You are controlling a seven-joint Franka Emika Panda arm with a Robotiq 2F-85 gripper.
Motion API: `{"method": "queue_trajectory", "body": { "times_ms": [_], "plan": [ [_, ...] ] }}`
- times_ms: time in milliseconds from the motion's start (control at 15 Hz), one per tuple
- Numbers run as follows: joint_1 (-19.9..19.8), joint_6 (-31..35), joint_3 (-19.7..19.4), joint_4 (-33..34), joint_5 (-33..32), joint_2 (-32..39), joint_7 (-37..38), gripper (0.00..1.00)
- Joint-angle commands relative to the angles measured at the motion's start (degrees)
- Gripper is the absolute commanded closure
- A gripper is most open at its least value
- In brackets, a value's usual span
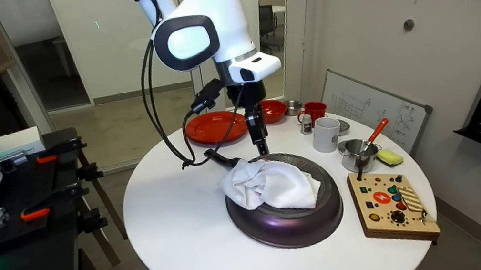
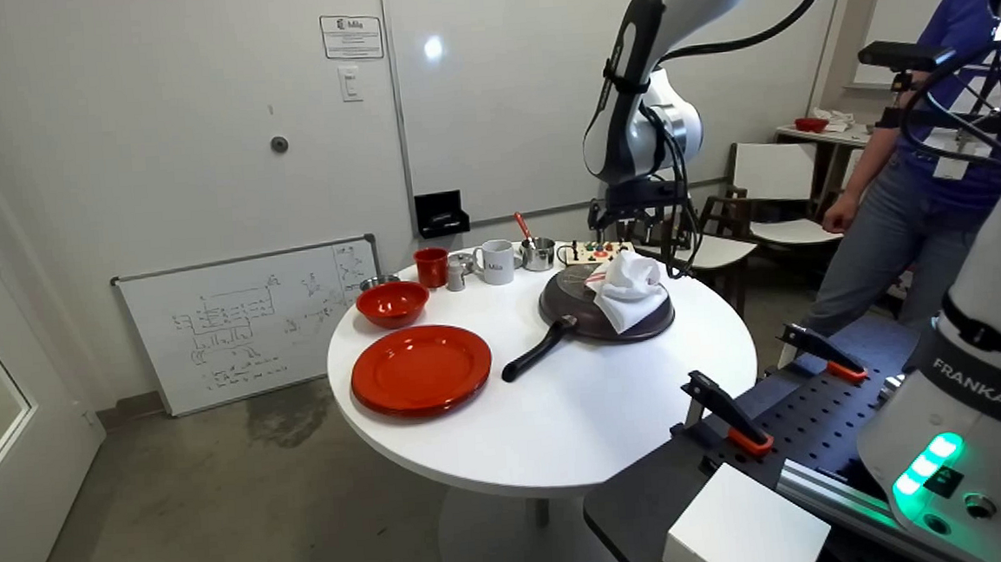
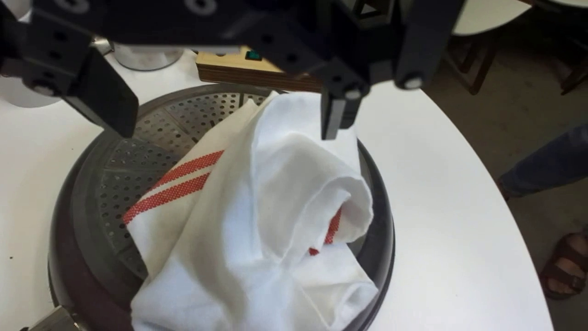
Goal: Unfold the towel
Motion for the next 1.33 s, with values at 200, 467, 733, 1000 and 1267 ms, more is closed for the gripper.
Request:
{"method": "queue_trajectory", "body": {
  "times_ms": [200,467,733,1000,1267],
  "plan": [
    [-1.6,-4.5,1.0,-0.5,3.1,-0.3,2.9,0.0],
    [-2.8,-4.7,4.7,-2.0,5.4,-0.8,2.3,0.0],
    [0.0,-3.7,2.7,-2.7,3.2,0.1,2.3,0.0],
    [1.9,-3.3,0.7,-3.0,1.7,0.4,2.9,0.0],
    [1.3,-4.5,1.5,-3.1,2.7,-0.1,2.9,0.0]
  ]
}}
